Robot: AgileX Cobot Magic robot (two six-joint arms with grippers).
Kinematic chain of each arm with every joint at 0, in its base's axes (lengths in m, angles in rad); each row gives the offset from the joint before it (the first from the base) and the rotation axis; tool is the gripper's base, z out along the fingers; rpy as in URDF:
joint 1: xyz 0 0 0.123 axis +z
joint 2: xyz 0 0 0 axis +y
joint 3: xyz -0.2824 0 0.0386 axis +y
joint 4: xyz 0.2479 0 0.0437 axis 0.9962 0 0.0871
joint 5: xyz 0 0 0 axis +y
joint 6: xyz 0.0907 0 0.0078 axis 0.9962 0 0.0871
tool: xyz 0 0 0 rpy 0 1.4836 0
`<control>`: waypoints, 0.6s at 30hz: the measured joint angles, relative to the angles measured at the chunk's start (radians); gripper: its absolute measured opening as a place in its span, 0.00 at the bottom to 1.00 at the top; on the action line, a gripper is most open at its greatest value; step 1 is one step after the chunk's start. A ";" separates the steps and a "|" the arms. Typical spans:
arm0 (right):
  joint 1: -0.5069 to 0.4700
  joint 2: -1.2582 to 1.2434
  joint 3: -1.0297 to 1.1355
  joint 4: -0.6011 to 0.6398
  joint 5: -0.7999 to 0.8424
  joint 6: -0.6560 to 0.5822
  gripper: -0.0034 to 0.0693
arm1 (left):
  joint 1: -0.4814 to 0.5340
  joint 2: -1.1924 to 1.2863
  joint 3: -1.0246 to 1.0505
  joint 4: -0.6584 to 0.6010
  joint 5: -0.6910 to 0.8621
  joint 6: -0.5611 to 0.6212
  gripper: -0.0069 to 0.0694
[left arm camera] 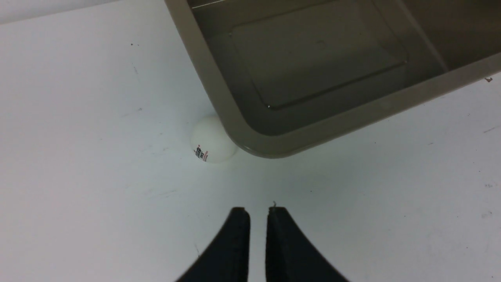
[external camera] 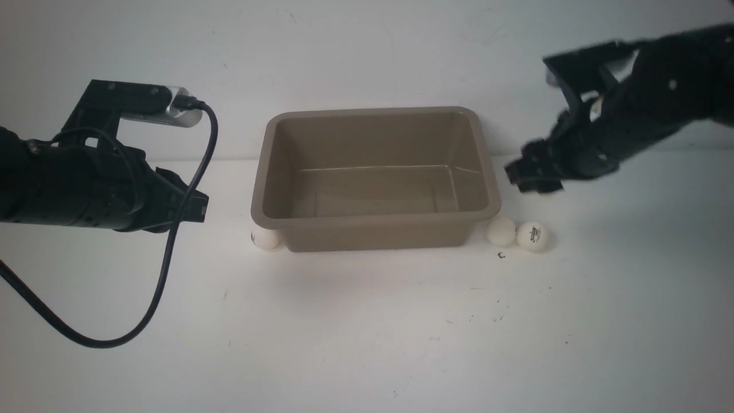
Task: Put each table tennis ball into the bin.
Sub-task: Use the right arm to put the table tennis ball into the box
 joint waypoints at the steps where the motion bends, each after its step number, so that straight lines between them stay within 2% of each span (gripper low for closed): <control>1: 0.000 0.034 -0.044 0.001 0.008 0.002 0.53 | 0.000 0.000 0.000 0.000 0.000 0.000 0.16; 13: 0.000 0.110 -0.153 0.000 0.090 0.010 0.60 | 0.000 0.000 0.000 -0.001 0.001 0.001 0.16; 18: 0.000 0.091 -0.155 -0.060 0.109 0.010 0.61 | 0.000 0.000 0.000 -0.001 0.001 0.001 0.16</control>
